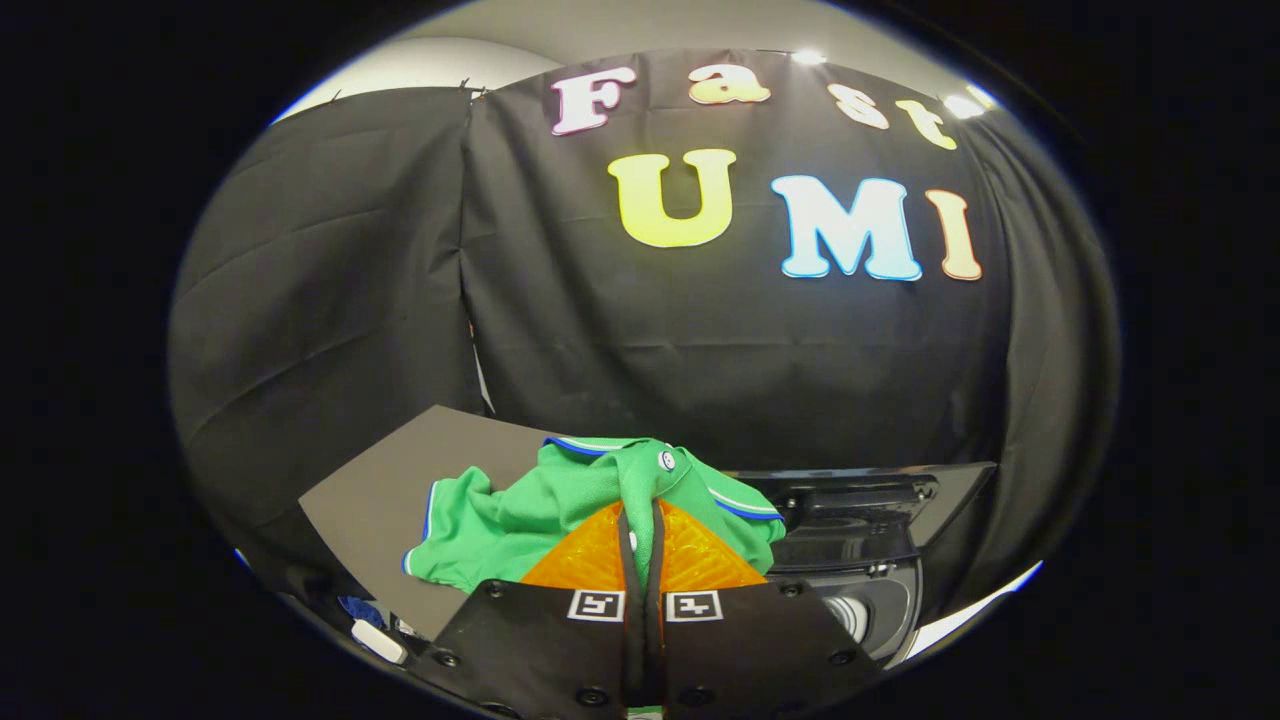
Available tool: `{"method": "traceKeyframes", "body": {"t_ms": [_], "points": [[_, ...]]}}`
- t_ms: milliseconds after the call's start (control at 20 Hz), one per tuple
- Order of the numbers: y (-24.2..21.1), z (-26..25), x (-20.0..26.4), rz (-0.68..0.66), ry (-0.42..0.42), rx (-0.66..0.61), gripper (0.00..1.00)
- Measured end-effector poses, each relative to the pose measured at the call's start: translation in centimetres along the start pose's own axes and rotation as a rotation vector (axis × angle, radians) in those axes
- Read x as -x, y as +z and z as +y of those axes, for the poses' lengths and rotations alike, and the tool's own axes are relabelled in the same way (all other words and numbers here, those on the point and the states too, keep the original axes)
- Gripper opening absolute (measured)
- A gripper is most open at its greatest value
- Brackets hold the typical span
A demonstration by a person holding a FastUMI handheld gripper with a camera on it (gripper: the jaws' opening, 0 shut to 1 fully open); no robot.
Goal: Put the clothes into the washing machine and then close the washing machine lid.
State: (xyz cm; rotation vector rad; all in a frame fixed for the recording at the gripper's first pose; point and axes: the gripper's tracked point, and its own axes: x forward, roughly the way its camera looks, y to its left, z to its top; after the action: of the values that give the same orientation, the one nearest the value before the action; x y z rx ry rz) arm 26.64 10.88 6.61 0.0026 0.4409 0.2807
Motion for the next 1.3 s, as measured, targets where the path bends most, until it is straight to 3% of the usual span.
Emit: {"method": "traceKeyframes", "body": {"t_ms": [850,1300], "points": [[-3.9,-11.6,2.5,0.039,-0.121,-0.033,0.01],[-8.4,-14.3,2.1,0.089,-0.135,-0.031,0.01]]}}
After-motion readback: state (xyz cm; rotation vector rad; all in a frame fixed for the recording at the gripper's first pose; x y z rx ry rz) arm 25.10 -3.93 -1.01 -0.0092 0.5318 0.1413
